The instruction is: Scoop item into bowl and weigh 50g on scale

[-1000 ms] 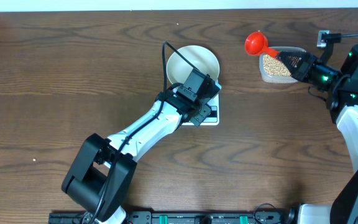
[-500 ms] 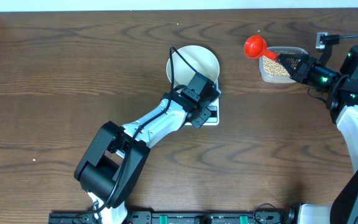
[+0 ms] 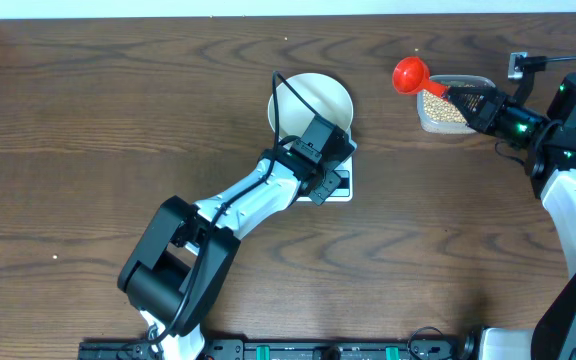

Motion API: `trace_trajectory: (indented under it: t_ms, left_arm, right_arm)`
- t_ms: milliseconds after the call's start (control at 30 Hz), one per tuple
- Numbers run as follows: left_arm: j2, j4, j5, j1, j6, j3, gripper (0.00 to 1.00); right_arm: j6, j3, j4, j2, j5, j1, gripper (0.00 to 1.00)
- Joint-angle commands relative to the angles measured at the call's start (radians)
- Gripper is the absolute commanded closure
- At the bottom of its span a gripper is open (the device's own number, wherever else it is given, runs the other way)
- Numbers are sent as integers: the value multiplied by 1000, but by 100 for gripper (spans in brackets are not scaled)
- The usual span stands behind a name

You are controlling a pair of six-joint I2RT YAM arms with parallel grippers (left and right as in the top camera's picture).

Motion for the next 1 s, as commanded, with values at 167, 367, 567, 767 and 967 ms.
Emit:
trace_trajectory:
  t_ms: [167, 367, 567, 767, 967]
  left_arm:
    - [-14, -6, -8, 1, 13, -4, 93]
    - [-11, 8, -8, 1, 13, -39, 93]
    - [-9, 66, -8, 1, 13, -81, 93]
    - [-2, 84, -9, 1, 21, -83, 93]
    - [-17, 88, -9, 1, 21, -60, 93]
  right_arm:
    - [-22, 12, -5, -12, -17, -6, 99]
    - [-26, 12, -5, -12, -17, -6, 99]
    - [-33, 12, -14, -12, -17, -6, 99]
    - [-33, 12, -18, -12, -17, -6, 99]
    - [-34, 12, -25, -12, -17, -6, 99]
